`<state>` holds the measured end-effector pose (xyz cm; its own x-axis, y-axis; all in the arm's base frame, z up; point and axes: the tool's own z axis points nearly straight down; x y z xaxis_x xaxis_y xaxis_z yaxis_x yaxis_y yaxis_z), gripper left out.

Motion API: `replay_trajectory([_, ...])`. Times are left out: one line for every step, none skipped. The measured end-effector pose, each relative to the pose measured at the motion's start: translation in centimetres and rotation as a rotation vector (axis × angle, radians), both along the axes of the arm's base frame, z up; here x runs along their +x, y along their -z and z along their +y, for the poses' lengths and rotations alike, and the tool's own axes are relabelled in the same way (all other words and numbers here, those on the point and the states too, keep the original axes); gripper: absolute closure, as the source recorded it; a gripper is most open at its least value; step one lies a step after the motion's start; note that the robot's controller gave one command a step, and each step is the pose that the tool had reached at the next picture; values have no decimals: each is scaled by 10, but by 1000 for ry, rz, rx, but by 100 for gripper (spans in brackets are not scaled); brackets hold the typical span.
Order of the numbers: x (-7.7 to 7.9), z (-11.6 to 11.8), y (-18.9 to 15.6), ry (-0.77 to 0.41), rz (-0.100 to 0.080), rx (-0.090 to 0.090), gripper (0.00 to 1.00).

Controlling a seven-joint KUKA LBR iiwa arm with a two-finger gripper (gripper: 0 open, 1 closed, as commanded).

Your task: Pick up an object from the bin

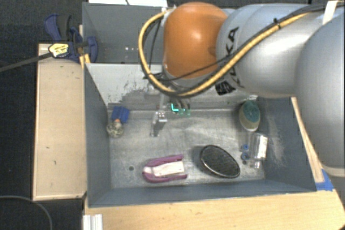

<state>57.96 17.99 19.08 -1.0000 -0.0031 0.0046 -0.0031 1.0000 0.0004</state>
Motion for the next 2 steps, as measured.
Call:
replay_trajectory([-82, -37, 60, -166, 3, -1, 0])
replay_trajectory([-96, -37, 118, -298, -27, 4, 0])
